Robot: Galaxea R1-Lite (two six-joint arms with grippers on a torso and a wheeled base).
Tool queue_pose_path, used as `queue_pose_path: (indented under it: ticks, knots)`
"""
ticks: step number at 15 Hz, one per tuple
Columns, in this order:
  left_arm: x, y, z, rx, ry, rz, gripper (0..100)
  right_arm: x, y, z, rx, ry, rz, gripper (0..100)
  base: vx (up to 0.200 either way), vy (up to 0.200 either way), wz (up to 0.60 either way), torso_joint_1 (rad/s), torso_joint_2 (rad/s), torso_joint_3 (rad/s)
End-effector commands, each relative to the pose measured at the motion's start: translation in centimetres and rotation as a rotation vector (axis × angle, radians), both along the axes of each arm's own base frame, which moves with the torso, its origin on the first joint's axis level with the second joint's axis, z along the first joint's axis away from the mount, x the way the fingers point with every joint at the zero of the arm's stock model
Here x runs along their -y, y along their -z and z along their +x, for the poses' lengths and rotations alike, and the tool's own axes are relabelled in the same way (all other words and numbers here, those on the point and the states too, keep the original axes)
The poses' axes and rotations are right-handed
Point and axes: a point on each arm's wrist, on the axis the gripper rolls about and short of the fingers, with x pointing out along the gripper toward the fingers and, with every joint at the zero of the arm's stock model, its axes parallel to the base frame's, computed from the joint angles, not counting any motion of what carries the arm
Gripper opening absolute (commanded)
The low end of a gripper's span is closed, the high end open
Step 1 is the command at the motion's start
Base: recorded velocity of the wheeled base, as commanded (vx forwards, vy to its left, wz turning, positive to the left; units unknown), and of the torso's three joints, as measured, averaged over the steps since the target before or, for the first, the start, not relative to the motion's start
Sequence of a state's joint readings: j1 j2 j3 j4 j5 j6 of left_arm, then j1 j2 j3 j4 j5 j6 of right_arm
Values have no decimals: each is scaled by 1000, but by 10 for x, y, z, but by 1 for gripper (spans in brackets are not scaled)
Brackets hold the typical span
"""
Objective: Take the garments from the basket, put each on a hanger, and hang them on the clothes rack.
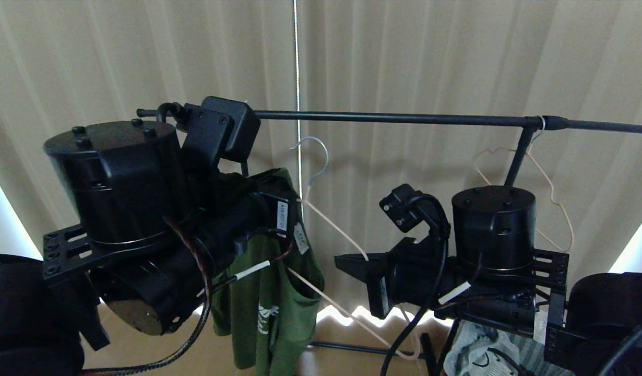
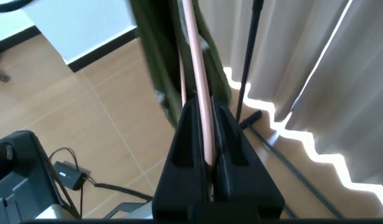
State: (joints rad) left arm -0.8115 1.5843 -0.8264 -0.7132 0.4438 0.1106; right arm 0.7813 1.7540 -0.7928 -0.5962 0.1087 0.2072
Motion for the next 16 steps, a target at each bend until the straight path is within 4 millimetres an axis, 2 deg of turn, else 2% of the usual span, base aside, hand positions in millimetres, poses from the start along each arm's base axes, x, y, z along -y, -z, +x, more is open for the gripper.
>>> queue_pose_path:
  ticks: [1, 4, 8, 11, 12, 14, 16]
  knots:
    - [5, -6, -14, 13, 86, -17, 0, -1, 2, 1, -3, 0, -3, 0, 0, 0, 0, 0, 0, 0]
    - [-2, -6, -21, 14, 175, -18, 0, 7, -5, 2, 16, 36, 6, 0, 0, 0, 0, 0, 0, 0]
    - [-11, 8, -26, -21, 169, 18, 0, 24, -26, -2, 68, 75, 49, 0, 0, 0, 0, 0, 0, 0]
    - [-11, 11, -27, -31, 171, 25, 0, 29, -34, -7, 90, 74, 68, 0, 0, 0, 0, 0, 0, 0]
    - [-11, 12, -27, -32, 172, 23, 100, 33, -37, -11, 97, 74, 73, 0, 0, 0, 0, 0, 0, 0]
    - [-12, 14, -28, -36, 174, 28, 100, 35, -38, -14, 100, 75, 74, 0, 0, 0, 0, 0, 0, 0]
    - [-21, 29, -35, -60, 172, 96, 100, 46, -44, -12, 117, 107, 81, 0, 0, 0, 0, 0, 0, 0]
